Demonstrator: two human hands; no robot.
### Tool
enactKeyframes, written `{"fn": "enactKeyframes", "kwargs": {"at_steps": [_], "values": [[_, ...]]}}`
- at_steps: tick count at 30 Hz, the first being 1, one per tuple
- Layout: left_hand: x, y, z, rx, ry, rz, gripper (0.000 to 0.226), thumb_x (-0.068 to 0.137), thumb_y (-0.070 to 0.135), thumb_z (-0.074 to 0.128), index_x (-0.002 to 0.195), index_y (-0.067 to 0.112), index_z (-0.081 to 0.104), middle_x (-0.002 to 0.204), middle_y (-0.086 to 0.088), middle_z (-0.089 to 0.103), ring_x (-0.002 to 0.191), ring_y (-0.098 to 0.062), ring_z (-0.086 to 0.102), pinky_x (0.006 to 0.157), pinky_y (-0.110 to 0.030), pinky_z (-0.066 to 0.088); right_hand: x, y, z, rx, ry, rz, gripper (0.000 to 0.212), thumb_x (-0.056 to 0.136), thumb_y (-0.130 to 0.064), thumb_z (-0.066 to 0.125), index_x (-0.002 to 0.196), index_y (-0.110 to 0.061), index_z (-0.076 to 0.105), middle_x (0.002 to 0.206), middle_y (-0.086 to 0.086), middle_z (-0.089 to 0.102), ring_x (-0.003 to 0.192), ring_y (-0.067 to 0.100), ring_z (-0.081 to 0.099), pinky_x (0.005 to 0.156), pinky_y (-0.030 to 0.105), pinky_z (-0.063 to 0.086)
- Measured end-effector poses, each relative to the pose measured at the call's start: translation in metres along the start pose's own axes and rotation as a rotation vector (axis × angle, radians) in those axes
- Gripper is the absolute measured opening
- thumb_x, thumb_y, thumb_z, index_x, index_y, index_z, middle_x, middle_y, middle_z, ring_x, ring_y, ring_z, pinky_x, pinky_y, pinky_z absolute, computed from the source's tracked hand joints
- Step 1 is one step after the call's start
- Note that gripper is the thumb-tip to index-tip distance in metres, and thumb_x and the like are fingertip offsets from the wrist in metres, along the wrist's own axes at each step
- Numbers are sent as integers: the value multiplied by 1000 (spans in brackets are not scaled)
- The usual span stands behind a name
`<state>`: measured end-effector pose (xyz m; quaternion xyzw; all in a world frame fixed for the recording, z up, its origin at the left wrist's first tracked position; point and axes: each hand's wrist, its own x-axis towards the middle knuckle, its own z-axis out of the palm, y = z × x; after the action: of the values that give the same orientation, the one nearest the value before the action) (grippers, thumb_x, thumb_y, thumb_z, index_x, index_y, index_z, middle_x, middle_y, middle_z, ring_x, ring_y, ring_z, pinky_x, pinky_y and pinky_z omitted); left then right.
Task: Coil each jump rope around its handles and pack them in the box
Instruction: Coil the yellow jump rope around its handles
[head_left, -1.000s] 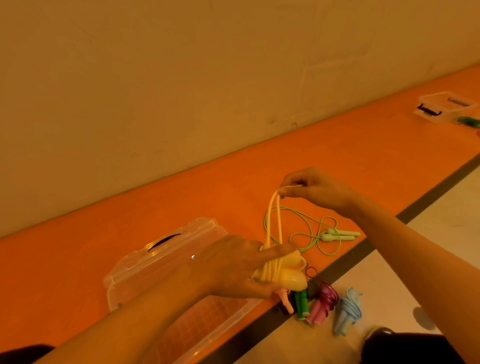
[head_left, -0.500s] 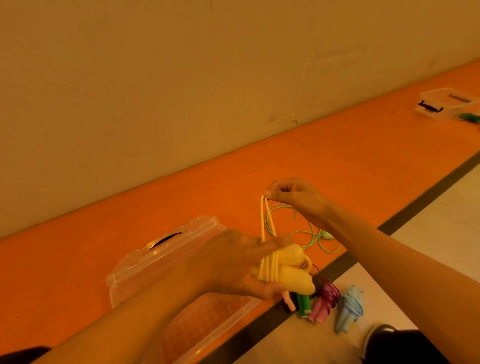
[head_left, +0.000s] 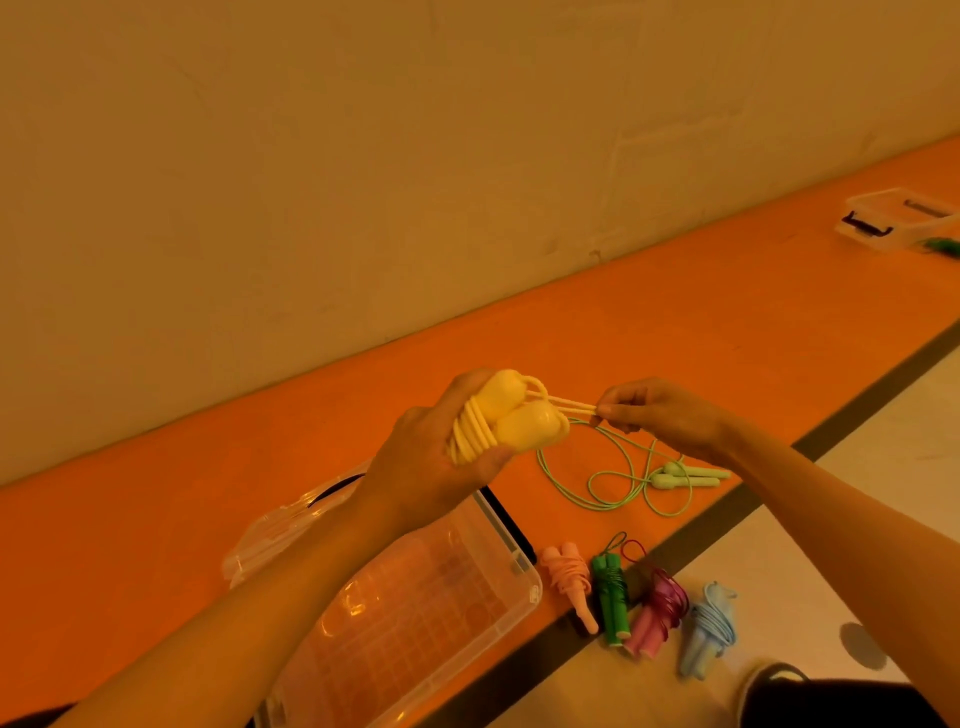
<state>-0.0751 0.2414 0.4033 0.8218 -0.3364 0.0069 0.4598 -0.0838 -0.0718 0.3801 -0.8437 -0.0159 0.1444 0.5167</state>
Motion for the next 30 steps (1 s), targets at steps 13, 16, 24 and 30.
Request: {"fn": "enactKeyframes", "kwargs": {"at_steps": [13, 16, 24, 30], "values": [[13, -2, -9, -95, 193, -138, 42, 82, 57, 63, 119, 45, 47, 93, 17, 63, 77, 6, 63, 56, -16, 51, -10, 10, 38, -290, 45, -226, 29, 93, -44, 58, 84, -24, 76, 60, -7, 57, 51, 8, 45, 52, 27, 35], [16, -12, -15, 27, 229, -200, 45, 81, 59, 58, 120, 38, 52, 90, 16, 64, 72, -2, 63, 55, -23, 49, -20, -5, 65, -505, 59, -424, 33, 98, -44, 55, 84, -21, 74, 70, -16, 63, 60, 3, 55, 58, 21, 39], [9, -24, 1, 380, 69, -254, 68, 81, 75, 45, 139, 40, 46, 99, 8, 70, 71, -7, 61, 55, -23, 46, -57, -65, 101, -1080, 108, -927, 22, 97, -31, 60, 80, -18, 57, 70, -5, 52, 62, 13, 45, 73, 31, 37], [0, -10, 30, 552, -208, -145, 75, 87, 77, 9, 151, 42, 25, 64, 6, 59, 43, -2, 46, 43, -18, 37, -42, -90, 68, -991, 263, -905, 15, 97, -30, 56, 89, -17, 58, 76, -1, 59, 61, 14, 50, 67, 34, 44]]}}
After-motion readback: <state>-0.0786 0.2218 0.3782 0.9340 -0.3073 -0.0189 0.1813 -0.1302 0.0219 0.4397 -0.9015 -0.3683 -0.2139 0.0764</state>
